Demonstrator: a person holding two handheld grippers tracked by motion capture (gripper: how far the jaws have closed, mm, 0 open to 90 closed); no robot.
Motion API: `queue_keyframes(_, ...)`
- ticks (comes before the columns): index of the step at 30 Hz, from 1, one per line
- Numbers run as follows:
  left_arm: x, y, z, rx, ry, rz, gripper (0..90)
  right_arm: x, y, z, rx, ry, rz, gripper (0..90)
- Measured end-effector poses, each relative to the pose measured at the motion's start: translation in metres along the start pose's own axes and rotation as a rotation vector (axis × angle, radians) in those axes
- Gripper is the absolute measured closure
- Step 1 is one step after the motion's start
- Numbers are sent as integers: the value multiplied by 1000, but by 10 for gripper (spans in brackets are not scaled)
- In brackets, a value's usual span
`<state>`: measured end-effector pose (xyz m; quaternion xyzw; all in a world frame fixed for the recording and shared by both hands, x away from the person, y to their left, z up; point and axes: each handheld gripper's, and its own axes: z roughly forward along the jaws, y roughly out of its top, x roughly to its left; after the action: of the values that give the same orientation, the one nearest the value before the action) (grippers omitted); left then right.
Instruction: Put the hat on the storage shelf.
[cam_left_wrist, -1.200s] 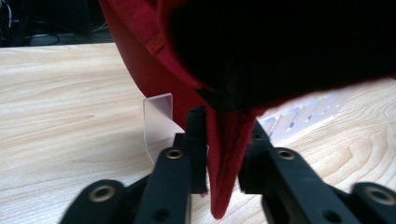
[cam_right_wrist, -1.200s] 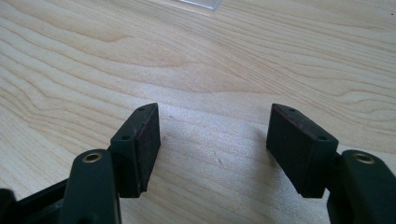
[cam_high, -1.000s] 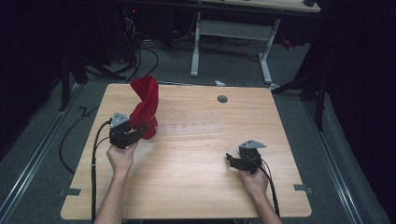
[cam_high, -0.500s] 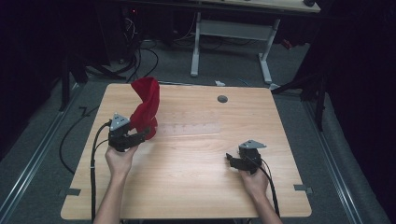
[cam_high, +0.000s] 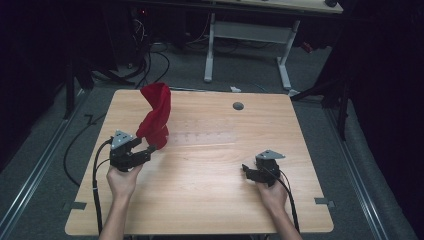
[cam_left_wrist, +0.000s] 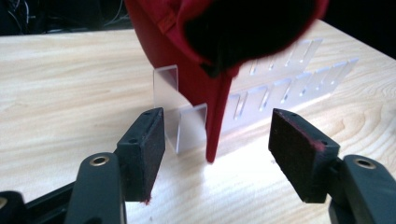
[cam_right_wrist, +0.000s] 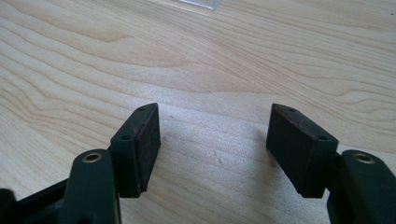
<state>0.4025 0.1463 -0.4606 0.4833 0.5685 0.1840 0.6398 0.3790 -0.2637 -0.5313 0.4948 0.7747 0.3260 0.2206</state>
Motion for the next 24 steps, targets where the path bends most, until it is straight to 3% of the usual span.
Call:
queue_keyframes(11, 0, -16, -17, 31, -11, -6, 365, 0, 0, 0, 0, 0, 0, 353)
queue_keyframes(24, 1, -49, -19, 106, -11, -14, 361, 0, 0, 0, 0, 0, 1, 353)
